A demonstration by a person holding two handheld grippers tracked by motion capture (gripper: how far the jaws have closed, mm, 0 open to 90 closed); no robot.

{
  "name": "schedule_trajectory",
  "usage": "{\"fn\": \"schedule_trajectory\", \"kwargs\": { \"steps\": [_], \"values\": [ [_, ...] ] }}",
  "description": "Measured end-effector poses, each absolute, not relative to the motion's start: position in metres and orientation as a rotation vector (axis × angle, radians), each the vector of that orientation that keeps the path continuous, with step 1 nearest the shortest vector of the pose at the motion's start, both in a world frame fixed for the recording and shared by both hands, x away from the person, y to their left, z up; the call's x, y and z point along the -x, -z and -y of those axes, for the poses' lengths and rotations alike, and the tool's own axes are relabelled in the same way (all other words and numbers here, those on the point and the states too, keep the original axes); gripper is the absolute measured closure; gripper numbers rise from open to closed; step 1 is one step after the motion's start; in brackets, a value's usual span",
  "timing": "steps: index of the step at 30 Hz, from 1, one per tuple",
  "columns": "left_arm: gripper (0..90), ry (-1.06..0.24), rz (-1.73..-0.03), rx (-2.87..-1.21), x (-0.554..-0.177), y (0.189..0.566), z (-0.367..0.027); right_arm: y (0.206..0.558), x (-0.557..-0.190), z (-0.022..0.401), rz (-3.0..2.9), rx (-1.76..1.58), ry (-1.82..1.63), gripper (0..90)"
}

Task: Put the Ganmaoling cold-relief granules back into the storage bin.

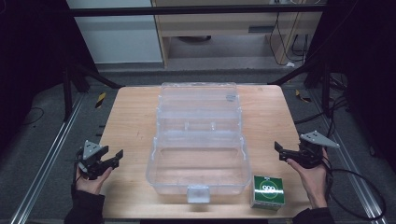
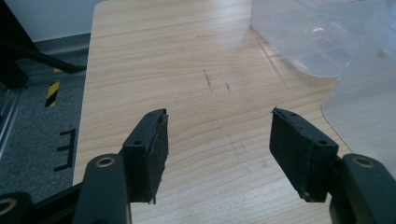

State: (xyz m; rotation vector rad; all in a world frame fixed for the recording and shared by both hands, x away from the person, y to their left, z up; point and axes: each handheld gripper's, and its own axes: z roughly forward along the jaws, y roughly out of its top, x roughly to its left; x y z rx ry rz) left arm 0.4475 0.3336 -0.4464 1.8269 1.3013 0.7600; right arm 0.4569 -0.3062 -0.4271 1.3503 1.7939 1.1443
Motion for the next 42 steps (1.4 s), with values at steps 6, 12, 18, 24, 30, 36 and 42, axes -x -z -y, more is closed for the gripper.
{"fn": "schedule_trajectory", "kwargs": {
  "steps": [6, 12, 18, 24, 30, 36, 42],
  "values": [
    [36.6, -0.716, -1.299, -1.864, -0.449, 0.449, -0.329, 0.401, -0.450, 0.304, -1.891, -1.246, -1.160, 3.0],
    [34.3, -0.699, -1.308, -1.877, -0.450, 0.451, -0.326, 0.380, -0.442, 0.298, -1.967, -1.165, -1.192, 6.3],
    [31.5, -0.660, -1.325, -1.883, -0.451, 0.453, -0.326, 0.367, -0.434, 0.290, -2.085, -1.070, -1.145, 7.4],
    [28.5, -0.632, -1.330, -1.909, -0.453, 0.456, -0.322, 0.359, -0.423, 0.278, -2.208, -0.978, -1.071, 7.2],
    [25.6, -0.607, -1.322, -1.928, -0.454, 0.458, -0.319, 0.358, -0.419, 0.269, -2.298, -0.917, -1.012, 6.4],
    [24.2, -0.602, -1.325, -1.944, -0.454, 0.459, -0.318, 0.357, -0.415, 0.259, -2.389, -0.841, -0.936, 5.7],
    [22.6, -0.600, -1.320, -1.964, -0.455, 0.461, -0.318, 0.357, -0.409, 0.252, -2.457, -0.782, -0.874, 4.9]
  ]
}}
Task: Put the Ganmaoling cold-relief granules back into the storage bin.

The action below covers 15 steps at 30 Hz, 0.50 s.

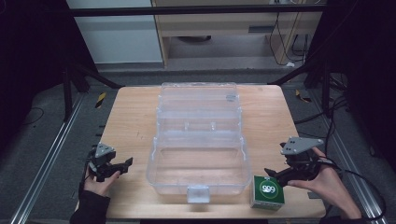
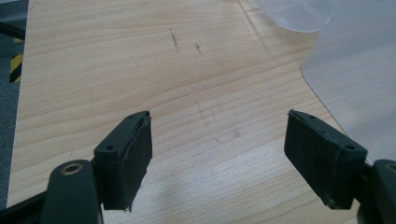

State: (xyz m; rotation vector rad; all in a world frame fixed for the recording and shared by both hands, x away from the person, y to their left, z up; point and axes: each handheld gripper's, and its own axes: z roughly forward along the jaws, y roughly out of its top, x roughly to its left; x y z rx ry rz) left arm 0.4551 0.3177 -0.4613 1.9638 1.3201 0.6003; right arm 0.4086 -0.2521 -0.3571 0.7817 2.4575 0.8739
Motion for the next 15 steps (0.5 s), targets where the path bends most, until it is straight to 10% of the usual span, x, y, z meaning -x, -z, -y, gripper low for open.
{"fn": "schedule_trajectory", "kwargs": {
  "steps": [15],
  "values": [
    [20.7, -0.605, -1.314, -1.981, -0.455, 0.462, -0.317, 0.376, -0.396, 0.234, -2.650, -0.656, -0.672, 1.8]
  ]
}}
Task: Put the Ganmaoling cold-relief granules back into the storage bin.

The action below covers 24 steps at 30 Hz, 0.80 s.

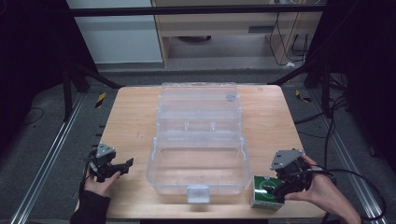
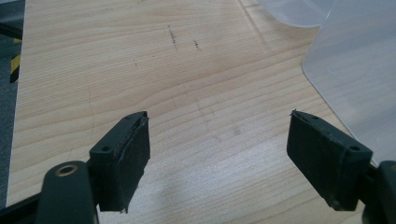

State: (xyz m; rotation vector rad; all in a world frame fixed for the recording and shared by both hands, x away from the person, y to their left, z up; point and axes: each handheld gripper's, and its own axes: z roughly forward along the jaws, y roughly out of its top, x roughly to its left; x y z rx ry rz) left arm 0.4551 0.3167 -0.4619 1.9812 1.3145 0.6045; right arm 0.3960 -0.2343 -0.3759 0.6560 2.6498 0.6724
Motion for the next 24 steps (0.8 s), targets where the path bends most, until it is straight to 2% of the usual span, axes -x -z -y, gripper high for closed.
{"fn": "schedule_trajectory", "kwargs": {
  "steps": [24],
  "values": [
    [20.0, -0.612, -1.313, -2.000, -0.456, 0.463, -0.316, 0.412, -0.391, 0.222, -2.821, -0.543, -0.546, 0.8]
  ]
}}
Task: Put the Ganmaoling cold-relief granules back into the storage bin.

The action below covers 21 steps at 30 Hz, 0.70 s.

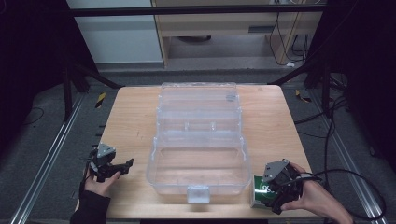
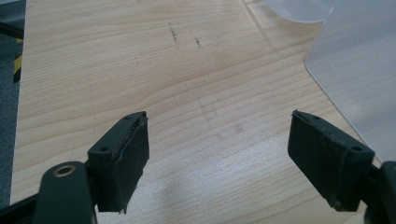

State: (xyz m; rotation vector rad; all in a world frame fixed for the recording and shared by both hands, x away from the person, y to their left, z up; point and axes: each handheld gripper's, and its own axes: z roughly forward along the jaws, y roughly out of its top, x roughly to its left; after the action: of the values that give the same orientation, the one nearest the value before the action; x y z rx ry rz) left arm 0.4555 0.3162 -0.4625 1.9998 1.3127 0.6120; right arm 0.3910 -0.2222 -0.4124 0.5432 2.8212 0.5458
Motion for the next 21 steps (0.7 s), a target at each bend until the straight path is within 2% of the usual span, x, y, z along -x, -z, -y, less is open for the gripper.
{"fn": "schedule_trajectory", "kwargs": {
  "steps": [21],
  "values": [
    [20.0, -0.614, -1.308, -2.011, -0.456, 0.463, -0.316, 0.436, -0.399, 0.209, -2.922, -0.411, -0.375, 4.4]
  ]
}}
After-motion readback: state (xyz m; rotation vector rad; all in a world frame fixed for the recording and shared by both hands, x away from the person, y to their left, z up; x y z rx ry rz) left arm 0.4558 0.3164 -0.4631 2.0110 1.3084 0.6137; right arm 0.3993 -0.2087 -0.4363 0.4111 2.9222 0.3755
